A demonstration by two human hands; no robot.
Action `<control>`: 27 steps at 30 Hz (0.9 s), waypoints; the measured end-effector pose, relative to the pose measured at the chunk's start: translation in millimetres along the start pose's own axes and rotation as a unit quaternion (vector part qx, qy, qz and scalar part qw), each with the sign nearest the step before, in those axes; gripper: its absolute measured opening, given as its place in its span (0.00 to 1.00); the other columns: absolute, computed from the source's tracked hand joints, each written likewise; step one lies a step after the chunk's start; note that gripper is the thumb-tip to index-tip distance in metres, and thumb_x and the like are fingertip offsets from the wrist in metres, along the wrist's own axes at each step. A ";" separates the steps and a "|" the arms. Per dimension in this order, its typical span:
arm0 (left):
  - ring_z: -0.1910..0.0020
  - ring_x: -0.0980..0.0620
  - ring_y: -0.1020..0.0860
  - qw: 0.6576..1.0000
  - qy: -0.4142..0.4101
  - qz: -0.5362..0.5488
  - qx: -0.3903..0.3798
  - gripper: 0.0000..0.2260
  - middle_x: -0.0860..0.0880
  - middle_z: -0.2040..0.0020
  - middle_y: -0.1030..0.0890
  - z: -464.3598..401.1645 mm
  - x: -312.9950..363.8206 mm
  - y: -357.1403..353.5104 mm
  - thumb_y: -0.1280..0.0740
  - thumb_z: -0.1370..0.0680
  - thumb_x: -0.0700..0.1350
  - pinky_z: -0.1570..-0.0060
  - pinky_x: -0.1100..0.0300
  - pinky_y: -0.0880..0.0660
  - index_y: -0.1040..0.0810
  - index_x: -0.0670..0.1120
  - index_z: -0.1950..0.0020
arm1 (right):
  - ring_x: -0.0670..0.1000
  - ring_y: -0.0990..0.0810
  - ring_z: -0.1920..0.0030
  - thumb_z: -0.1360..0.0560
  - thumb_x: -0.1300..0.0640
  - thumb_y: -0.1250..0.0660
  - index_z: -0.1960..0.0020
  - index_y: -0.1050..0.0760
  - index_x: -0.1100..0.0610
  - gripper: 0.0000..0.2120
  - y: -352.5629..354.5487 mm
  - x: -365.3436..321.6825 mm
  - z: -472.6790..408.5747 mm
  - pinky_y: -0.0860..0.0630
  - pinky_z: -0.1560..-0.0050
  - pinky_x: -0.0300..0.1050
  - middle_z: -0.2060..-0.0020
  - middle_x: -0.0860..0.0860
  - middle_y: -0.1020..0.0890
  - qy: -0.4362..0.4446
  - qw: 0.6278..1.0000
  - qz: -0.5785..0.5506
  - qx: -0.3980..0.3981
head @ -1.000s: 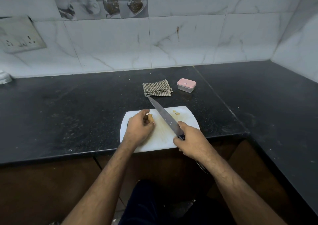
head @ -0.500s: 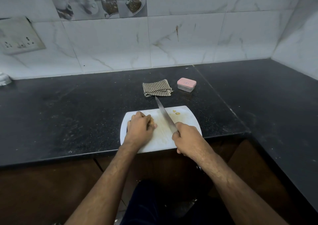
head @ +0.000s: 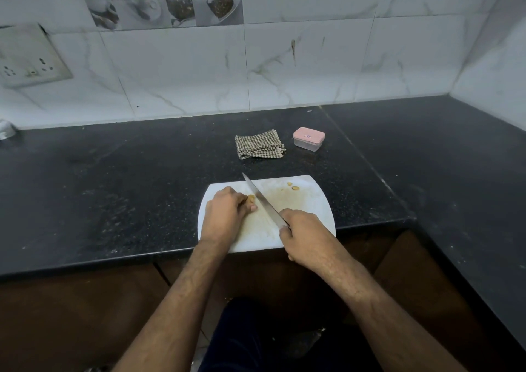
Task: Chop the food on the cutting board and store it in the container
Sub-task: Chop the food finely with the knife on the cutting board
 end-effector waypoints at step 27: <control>0.52 0.53 0.32 0.998 0.006 -0.055 0.001 0.09 0.55 0.55 0.30 3.4 3.0 -3.2 0.38 0.17 0.53 0.52 0.53 0.37 0.23 0.50 0.47 | 0.49 0.27 0.65 0.20 0.65 0.41 0.39 0.28 0.54 0.13 -2.7 -15.6 1.1 0.27 0.64 0.47 0.56 0.48 0.34 0.016 0.985 0.165 0.042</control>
Point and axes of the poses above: each hand's wrist, its own z-axis away from the middle knuckle, its own y-axis out of the back of the hand, x = y × z, the point moved 10 cm from there along -z, towards the middle knuckle
